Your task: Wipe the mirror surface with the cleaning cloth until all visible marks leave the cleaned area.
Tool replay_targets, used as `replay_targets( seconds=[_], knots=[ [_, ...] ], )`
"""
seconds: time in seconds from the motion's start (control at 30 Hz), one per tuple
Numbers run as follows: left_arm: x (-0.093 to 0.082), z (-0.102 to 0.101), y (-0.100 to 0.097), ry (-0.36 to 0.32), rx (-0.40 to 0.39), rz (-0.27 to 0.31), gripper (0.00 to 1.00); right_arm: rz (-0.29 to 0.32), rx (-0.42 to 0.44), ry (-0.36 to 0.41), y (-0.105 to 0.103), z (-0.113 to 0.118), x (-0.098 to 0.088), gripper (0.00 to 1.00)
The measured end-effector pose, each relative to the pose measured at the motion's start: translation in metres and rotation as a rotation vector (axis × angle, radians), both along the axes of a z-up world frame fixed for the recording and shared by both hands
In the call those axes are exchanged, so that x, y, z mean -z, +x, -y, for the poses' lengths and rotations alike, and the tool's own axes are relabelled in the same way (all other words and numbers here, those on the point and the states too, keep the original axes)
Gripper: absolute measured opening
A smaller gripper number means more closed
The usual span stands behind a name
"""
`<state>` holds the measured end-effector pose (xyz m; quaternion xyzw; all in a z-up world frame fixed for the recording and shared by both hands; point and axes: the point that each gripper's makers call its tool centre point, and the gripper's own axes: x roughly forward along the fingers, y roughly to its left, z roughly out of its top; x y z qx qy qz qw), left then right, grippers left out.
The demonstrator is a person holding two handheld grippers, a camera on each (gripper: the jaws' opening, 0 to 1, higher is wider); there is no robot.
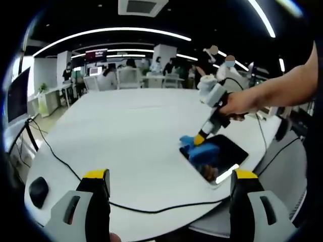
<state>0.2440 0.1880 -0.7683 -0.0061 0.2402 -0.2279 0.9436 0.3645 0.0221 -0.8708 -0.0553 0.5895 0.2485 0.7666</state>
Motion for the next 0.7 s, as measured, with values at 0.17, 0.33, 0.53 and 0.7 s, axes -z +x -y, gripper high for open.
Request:
replay_targets(
  seconds=[0.17, 0.33, 0.53, 0.7],
  knots=[
    [-0.002, 0.004, 0.000, 0.002, -0.009, -0.001, 1.00, 0.033, -0.010, 0.012, -0.002, 0.000, 0.000, 0.00],
    [-0.002, 0.013, 0.001, 0.029, 0.024, -0.010, 1.00, 0.092, 0.020, 0.034, -0.003, 0.000, 0.000, 0.00],
    [-0.009, 0.010, 0.008, 0.018, 0.015, 0.002, 1.00, 0.145, 0.008, 0.043, -0.006, 0.001, 0.002, 0.00],
    [-0.009, 0.014, 0.010, 0.022, 0.030, 0.011, 1.00, 0.134, 0.007, 0.046, -0.022, 0.001, 0.001, 0.00]
  ],
)
